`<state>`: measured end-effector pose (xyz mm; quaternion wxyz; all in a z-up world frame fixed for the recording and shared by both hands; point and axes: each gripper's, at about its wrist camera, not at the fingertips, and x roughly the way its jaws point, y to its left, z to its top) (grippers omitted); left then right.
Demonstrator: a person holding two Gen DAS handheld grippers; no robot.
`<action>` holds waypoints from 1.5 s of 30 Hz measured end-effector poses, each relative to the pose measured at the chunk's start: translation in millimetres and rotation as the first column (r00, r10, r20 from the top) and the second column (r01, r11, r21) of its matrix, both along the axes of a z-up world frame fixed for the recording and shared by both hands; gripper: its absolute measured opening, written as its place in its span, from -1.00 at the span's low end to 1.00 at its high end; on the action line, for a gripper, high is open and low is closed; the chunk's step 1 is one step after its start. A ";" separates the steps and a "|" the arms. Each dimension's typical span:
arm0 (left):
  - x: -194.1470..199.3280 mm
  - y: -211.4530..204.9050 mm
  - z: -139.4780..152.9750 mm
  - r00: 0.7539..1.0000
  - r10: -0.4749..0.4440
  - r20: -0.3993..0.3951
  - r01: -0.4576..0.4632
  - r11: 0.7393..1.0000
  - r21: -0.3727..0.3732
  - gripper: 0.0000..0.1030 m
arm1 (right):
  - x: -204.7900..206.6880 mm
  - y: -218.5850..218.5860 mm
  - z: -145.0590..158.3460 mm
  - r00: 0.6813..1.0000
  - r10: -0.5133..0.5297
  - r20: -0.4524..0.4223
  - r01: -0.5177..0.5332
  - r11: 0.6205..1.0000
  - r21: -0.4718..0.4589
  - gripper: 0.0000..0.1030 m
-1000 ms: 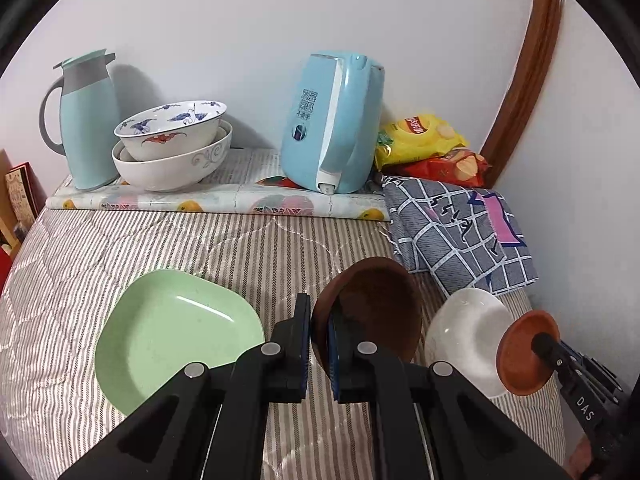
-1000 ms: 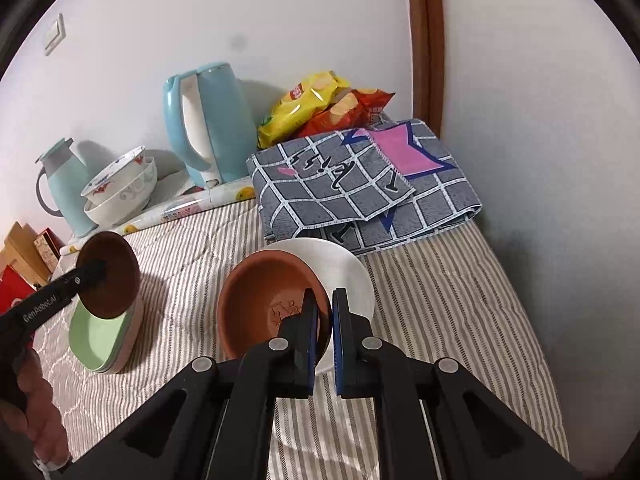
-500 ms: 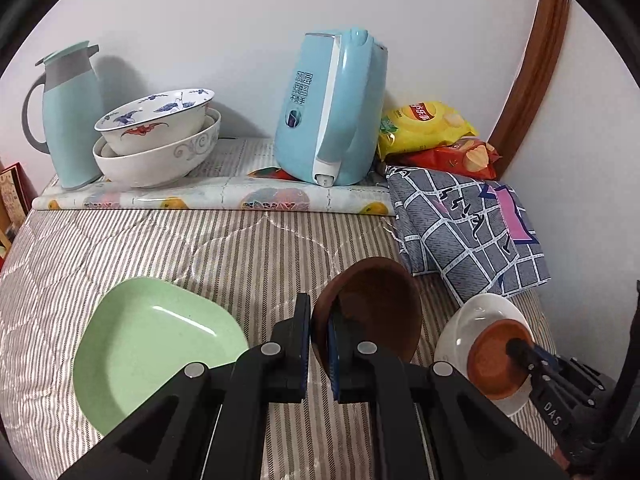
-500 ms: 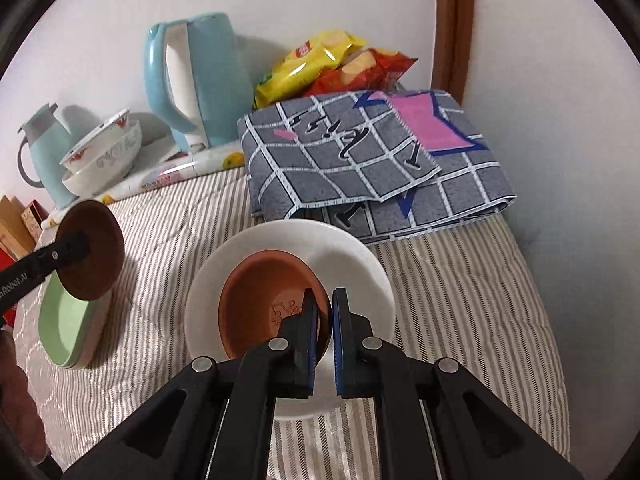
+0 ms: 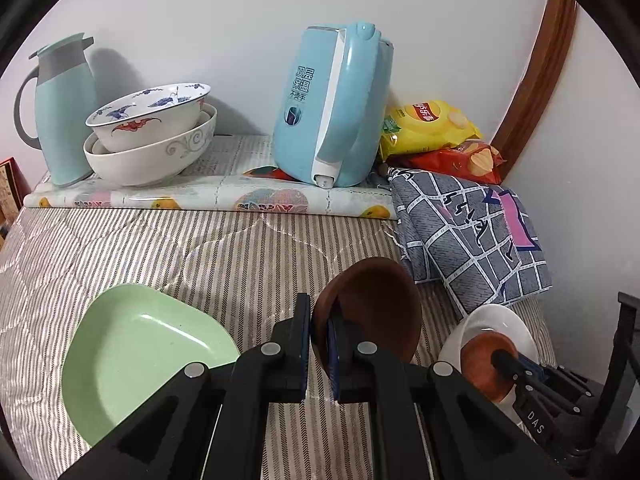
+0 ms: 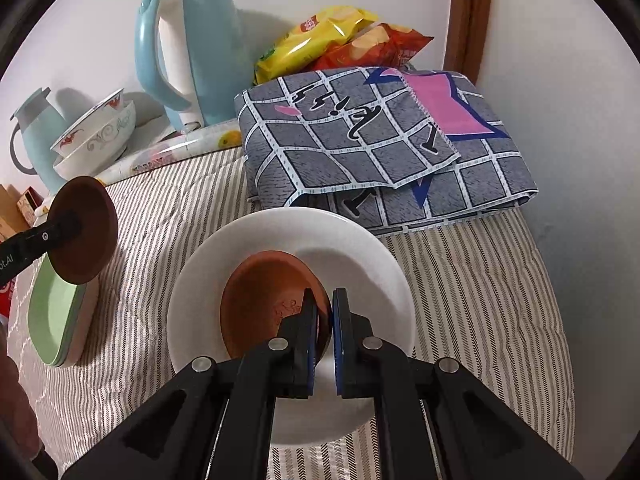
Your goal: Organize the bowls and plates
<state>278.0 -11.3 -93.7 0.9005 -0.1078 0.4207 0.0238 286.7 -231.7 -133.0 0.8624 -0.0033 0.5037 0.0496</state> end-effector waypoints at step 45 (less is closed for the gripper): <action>-20.0 -48.4 15.3 0.994 -0.108 0.002 0.108 0.994 0.008 -0.84 | -34.3 -43.1 43.9 0.990 -0.108 0.091 0.110 0.994 -0.016 -0.69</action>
